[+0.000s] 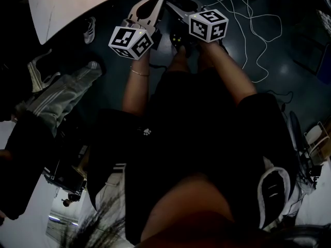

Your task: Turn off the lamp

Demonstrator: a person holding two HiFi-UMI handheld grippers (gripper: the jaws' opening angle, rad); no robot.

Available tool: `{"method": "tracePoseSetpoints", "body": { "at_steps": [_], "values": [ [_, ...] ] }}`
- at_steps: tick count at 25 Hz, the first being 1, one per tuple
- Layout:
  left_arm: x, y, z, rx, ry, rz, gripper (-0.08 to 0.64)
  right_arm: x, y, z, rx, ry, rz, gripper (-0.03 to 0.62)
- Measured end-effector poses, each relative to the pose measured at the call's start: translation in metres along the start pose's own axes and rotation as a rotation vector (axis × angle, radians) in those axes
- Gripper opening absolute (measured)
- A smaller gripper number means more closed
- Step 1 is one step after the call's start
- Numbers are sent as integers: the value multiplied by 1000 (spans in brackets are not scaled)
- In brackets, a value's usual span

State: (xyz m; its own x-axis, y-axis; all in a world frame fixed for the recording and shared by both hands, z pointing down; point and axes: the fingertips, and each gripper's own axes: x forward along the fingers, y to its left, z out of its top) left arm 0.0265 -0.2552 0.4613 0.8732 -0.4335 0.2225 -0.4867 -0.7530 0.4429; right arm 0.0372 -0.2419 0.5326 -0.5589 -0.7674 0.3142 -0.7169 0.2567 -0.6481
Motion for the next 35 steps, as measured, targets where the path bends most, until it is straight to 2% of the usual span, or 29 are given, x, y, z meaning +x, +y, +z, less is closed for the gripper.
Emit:
{"method": "tracePoseSetpoints", "body": {
  "at_steps": [7, 11, 15, 18, 23, 30, 33, 35],
  "values": [
    [1, -1, -3, -36, 2, 0, 20, 6, -7, 0, 34, -6, -11, 135],
    [1, 0, -4, -35, -4, -11, 20, 7, -3, 1, 31, 3, 33, 77],
    [2, 1, -7, -20, 0, -43, 20, 7, -2, -3, 18, 48, 68, 61],
    [3, -1, -12, 10, 24, -65, 20, 7, -2, -5, 55, 54, 87, 60],
    [0, -7, -33, 97, 117, -114, 21, 3, -3, -2, 107, 43, 127, 60],
    [-15, 23, -66, 143, 205, -52, 21, -3, -6, 3, 159, 37, 174, 60],
    [-20, 37, -77, 181, 217, 9, 54, -7, -7, 3, 192, 29, 195, 60],
    [-21, 41, -86, 175, 230, 15, 61, -9, -4, 3, 196, 32, 218, 60]
  ]
}}
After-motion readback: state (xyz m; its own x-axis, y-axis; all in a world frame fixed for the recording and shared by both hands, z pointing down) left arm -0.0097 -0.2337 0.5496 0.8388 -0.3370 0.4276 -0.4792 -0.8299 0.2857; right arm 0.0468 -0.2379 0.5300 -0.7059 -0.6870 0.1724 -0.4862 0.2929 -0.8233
